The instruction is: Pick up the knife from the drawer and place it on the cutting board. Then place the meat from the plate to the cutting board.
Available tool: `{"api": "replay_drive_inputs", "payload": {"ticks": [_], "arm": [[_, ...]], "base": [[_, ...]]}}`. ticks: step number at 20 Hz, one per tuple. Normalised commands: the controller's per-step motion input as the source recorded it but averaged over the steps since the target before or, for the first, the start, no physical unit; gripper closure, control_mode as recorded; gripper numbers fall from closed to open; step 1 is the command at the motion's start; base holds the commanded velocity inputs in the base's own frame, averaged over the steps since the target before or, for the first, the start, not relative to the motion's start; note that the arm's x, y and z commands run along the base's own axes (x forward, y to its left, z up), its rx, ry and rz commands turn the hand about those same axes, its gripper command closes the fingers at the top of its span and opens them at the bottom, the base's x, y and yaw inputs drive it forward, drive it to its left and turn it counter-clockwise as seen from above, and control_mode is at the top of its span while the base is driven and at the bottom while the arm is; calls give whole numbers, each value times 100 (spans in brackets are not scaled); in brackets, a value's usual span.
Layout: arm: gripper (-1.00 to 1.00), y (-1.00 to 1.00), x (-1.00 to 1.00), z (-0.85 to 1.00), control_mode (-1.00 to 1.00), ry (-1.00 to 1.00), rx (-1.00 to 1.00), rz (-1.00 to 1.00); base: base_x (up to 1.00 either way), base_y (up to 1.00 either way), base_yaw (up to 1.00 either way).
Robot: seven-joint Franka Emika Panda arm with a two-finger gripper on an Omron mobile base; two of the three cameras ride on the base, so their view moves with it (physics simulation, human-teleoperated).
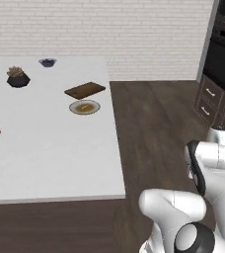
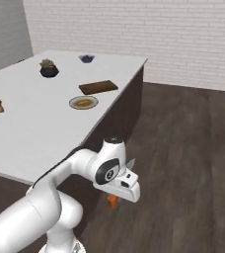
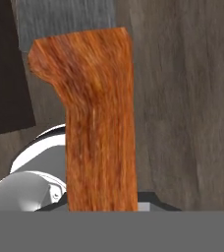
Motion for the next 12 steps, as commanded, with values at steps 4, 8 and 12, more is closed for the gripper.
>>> {"api": "replay_drive_inputs", "payload": {"ticks": [4, 8, 12], "arm": [[100, 0, 0, 0, 100, 0, 0, 0], [100, 0, 0, 0, 100, 0, 0, 0], [100, 0, 0, 0, 100, 0, 0, 0]], "base": [[89, -50, 7], [100, -31, 19], [93, -68, 24]]}}
